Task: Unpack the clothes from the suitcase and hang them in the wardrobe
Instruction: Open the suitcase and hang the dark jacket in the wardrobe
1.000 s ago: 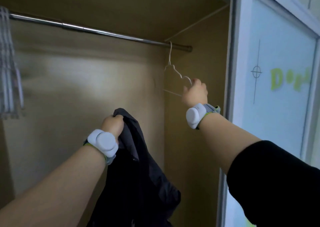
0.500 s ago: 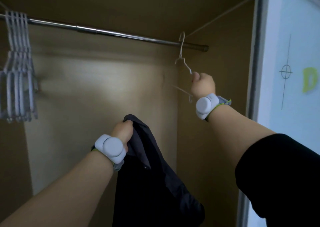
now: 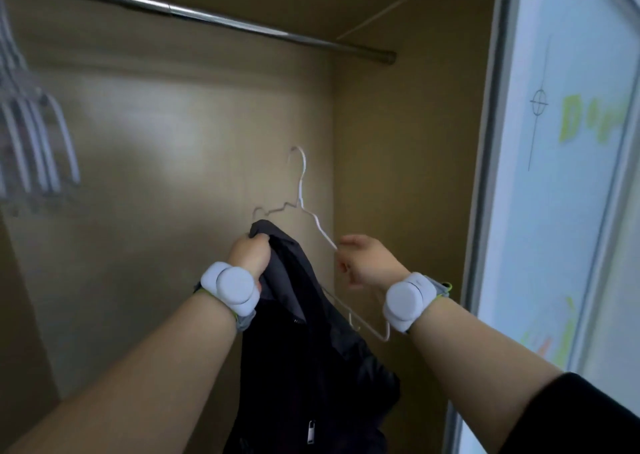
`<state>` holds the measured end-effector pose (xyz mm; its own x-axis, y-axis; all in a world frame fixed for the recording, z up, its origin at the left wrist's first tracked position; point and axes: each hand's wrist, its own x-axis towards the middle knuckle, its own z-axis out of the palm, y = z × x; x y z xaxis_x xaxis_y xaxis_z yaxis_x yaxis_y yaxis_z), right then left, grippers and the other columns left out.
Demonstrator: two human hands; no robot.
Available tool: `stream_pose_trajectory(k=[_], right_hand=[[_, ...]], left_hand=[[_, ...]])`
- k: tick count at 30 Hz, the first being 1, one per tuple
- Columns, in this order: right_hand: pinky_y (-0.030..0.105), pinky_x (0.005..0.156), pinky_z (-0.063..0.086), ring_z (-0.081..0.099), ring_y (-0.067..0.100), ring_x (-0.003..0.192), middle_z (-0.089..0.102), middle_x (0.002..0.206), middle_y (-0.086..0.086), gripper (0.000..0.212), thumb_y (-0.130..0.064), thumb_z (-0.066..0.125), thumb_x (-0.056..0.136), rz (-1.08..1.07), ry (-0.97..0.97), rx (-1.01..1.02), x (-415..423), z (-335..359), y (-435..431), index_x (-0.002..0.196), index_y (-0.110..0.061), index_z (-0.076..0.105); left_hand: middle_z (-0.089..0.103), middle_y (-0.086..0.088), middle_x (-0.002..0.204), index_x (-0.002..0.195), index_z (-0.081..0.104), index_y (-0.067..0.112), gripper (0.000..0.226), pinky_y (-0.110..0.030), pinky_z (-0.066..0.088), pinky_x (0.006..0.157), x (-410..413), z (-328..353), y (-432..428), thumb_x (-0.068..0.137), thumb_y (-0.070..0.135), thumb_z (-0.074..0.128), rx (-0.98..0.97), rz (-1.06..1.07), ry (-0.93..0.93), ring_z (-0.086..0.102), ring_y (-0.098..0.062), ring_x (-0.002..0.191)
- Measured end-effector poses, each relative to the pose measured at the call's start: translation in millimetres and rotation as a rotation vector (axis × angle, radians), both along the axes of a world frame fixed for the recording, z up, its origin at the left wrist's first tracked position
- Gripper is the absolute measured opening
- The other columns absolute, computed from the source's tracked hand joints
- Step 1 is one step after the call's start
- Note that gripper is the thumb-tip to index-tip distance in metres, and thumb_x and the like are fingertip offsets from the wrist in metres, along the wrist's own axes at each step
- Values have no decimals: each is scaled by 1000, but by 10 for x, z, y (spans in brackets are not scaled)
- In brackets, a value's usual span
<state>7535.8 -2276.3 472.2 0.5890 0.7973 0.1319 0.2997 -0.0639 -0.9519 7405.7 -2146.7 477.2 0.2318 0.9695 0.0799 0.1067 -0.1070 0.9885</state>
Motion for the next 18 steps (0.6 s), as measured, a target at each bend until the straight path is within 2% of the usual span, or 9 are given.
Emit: stream_pose_trajectory(k=[2,3,5,6,9,11,15,18], right_hand=[[22,39,47,50,8,44,52,66,2,14,-16,49,94,-76,-120,-45,-63,-217,-10,106,-15,55],[28,47,51,49,12,48,52,64,-1,9,-19,49,94,-143,-206,-17,-77,-350,-23,98,-16,56],[38,64,52,50,14,56,53,64,-5,10,-21,48,95,-247,-285,104,-96,-550,-82,89,-22,56],[39,68,51,53,15,59,54,65,-5,10,-20,49,94,-268,-272,152,-109,-612,-126,88,-24,56],[32,62,50,59,17,59,61,64,-2,11,-16,51,92,-270,-228,167,-112,-673,-235,102,-21,52],[26,56,48,60,16,56,63,62,0,17,-14,48,93,-329,-239,142,-69,-693,-283,108,-20,46],[37,59,50,53,19,55,54,63,0,11,-19,44,96,-377,-224,134,-11,-747,-321,97,-26,53],[30,60,40,47,13,55,50,62,-4,15,-21,43,98,-343,-335,82,-10,-795,-320,93,-24,57]], left_hand=[[53,-12,94,69,45,14,28,-39,44,88,-71,-103,-25,95,21,43,9,-14,28,50,-26,89],[52,-11,93,67,43,17,29,-41,44,90,-100,-158,-32,95,21,43,2,-25,31,50,-26,89],[52,-8,87,68,43,18,27,-40,44,90,-153,-243,-56,95,21,43,-8,-48,29,49,-24,89],[53,-6,83,70,44,18,25,-39,44,90,-178,-281,-67,95,21,44,-22,-66,22,49,-24,89],[54,-3,80,69,46,23,24,-44,45,96,-203,-344,-87,93,24,44,-47,-116,4,52,-26,92],[56,-7,90,71,48,23,23,-45,45,97,-208,-371,-116,93,24,43,-52,-140,4,53,-27,93],[56,-12,96,69,49,18,24,-46,46,95,-201,-392,-114,92,17,42,-8,-124,21,54,-28,92],[58,-14,97,74,51,16,19,-48,46,96,-186,-430,-73,91,18,43,-7,-137,19,58,-32,97]])
